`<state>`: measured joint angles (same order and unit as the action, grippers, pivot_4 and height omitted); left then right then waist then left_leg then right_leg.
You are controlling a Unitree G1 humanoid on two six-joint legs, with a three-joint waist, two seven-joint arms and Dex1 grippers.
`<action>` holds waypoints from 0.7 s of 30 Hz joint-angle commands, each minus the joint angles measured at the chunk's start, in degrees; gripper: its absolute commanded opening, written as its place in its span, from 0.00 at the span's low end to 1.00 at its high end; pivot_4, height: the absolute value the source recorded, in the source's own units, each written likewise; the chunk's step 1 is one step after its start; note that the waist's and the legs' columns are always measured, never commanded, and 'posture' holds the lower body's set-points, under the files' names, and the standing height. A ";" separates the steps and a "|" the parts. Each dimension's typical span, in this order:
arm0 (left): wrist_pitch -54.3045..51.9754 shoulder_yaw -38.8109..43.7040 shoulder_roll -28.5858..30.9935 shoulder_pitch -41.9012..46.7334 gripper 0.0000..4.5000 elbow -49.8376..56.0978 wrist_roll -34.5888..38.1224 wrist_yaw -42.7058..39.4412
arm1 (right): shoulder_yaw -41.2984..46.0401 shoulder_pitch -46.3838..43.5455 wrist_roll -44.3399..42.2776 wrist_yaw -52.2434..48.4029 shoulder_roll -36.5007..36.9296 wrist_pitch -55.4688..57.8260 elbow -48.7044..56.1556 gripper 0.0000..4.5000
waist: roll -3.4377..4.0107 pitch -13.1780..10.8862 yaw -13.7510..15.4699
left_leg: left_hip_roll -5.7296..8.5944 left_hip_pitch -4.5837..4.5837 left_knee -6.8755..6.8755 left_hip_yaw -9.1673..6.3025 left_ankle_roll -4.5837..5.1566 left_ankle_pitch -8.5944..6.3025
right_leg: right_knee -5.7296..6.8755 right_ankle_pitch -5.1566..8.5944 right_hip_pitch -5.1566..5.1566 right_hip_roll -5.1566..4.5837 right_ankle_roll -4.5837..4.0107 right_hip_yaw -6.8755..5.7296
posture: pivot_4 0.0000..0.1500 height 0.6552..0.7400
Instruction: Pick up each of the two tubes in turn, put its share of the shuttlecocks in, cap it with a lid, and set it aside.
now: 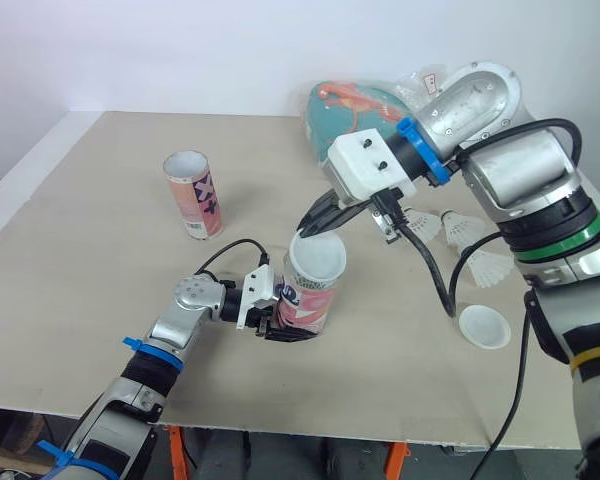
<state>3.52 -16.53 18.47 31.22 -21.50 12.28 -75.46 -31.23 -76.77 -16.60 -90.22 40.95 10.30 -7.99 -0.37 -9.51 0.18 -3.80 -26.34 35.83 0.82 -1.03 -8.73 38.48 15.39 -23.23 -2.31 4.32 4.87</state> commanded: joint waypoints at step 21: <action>-3.42 -1.17 0.77 -1.93 0.70 -1.61 -1.03 -0.64 | -1.62 2.41 2.47 -2.28 1.46 -3.13 5.04 0.02 | -0.01 0.01 0.02 | 0.00 0.02 0.01 -0.01 0.00 0.00 | 0.09 0.08 -0.01 0.00 -0.02 -0.01 | 1.00 1.00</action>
<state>2.34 -16.43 18.45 31.21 -21.13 12.39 -75.45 -32.44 -74.59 -14.83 -90.19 41.36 8.83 -4.96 -0.38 -9.50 0.21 -3.80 -26.33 35.84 0.82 -1.03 -8.73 38.58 15.47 -23.24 -2.31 4.29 4.86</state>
